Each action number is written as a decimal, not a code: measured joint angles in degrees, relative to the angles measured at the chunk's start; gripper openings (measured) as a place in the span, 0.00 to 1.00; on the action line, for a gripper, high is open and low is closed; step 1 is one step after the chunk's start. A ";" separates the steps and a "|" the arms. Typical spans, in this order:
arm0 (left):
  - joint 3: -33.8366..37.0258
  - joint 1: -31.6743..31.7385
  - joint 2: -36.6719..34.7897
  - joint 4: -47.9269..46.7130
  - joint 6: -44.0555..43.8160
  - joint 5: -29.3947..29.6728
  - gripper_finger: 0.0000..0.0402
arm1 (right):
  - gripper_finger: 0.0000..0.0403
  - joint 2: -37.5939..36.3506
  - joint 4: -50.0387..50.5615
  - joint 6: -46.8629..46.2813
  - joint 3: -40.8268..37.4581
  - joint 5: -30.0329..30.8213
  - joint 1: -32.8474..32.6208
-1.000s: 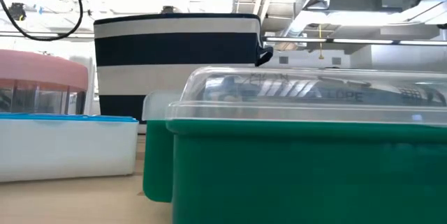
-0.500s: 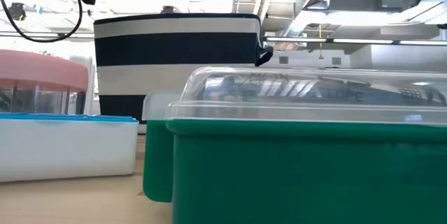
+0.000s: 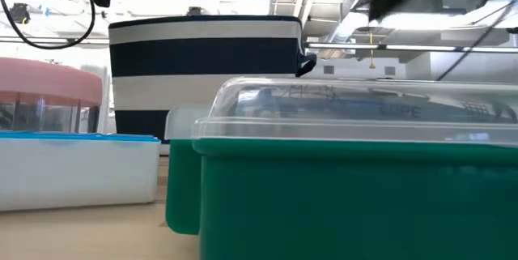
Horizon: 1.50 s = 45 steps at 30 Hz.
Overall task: Pick & place medical supplies in basket/bin
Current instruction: Put the red pill bottle into the laundry organizer
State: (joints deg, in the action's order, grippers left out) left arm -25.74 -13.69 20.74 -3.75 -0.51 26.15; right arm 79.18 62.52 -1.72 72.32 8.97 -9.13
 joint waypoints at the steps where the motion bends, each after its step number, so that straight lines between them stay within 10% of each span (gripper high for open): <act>1: 0.00 0.00 -0.01 -0.24 -0.10 0.00 0.34 | 0.42 3.16 1.29 -0.20 0.42 -2.31 0.64; 14: 0.00 0.00 -0.01 -3.01 -1.29 -0.33 0.34 | 0.43 26.13 7.44 7.97 0.57 -2.72 -1.29; 22: 0.00 0.00 -0.01 -3.12 -2.08 -0.31 0.34 | 0.43 22.47 6.18 15.38 0.59 8.77 -2.81; 45: 0.00 0.02 -0.01 -3.43 -3.56 -2.56 0.34 | 0.33 25.57 -2.82 38.29 0.57 4.85 4.42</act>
State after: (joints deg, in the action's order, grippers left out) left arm -25.74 -13.67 20.73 -7.18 -4.08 23.59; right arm 104.75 59.70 36.58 72.88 13.82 -4.71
